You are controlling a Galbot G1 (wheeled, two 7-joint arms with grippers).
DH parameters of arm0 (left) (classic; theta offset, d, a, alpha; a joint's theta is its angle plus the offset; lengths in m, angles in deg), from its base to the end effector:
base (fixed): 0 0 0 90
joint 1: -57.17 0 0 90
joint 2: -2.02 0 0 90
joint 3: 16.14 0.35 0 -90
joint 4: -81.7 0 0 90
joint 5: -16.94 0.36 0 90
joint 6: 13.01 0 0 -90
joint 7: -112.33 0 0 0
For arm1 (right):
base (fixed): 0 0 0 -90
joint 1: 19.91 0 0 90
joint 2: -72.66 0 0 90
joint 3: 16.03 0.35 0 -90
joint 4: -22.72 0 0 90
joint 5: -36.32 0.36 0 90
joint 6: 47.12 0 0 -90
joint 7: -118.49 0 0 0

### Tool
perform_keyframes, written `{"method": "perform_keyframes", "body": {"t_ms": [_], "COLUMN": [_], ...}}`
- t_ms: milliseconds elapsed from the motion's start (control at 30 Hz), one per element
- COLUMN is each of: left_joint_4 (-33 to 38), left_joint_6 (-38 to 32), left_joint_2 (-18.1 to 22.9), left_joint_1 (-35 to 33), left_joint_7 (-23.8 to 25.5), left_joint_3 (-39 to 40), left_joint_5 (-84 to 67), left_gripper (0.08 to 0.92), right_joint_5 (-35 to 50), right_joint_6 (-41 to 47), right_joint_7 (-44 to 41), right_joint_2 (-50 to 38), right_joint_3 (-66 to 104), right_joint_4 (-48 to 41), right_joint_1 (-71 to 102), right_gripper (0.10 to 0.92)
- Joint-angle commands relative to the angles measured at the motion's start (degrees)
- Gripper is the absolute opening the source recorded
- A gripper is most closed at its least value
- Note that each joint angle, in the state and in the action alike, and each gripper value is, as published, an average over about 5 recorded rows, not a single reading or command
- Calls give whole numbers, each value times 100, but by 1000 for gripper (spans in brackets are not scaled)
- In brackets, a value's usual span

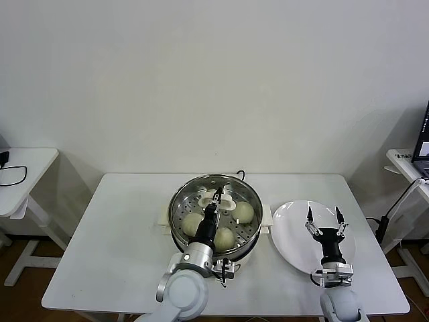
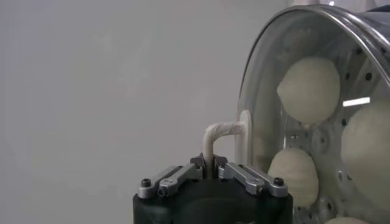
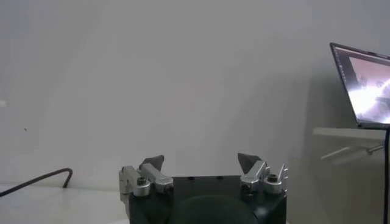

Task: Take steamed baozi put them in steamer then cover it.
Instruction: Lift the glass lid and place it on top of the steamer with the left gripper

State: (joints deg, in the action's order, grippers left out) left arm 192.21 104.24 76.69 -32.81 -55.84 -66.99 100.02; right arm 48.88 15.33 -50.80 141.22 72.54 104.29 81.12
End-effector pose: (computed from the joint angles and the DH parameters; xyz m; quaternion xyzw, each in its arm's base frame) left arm 0.2616 -0.1461 -0.2721 0.0918 0.7029 0.6996 0.0891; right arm 0.2771 -0.1390 -0.4393 0.0761 0.9917 -0.0701 0.0765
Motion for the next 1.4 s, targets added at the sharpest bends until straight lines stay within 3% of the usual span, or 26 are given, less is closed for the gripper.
{"method": "perform_keyframes", "body": {"t_ms": [33, 733, 933, 1400], "left_joint_4": [-47, -73, 198, 1837], "left_joint_6": [-22, -123, -111, -43], "left_joint_2": [15, 64, 29, -460], "left_joint_1": [-30, -102, -269, -1269], "left_joint_7": [-22, 12, 10, 62], "left_joint_3": [-28, -161, -199, -485], "left_joint_5": [35, 29, -43, -693], "left_gripper": [186, 193, 330, 736], "right_joint_5": [0, -6, -3, -54], "right_joint_6": [-10, -24, -25, 108], "right_joint_7": [-3, -8, -9, 20], "right_joint_2": [-1, -34, -48, -69], "right_joint_3": [-5, 3, -5, -185], "right_joint_4": [-8, 0, -35, -65], "right_joint_1": [-4, -8, -23, -226], "right_gripper": [823, 823, 823, 823]}}
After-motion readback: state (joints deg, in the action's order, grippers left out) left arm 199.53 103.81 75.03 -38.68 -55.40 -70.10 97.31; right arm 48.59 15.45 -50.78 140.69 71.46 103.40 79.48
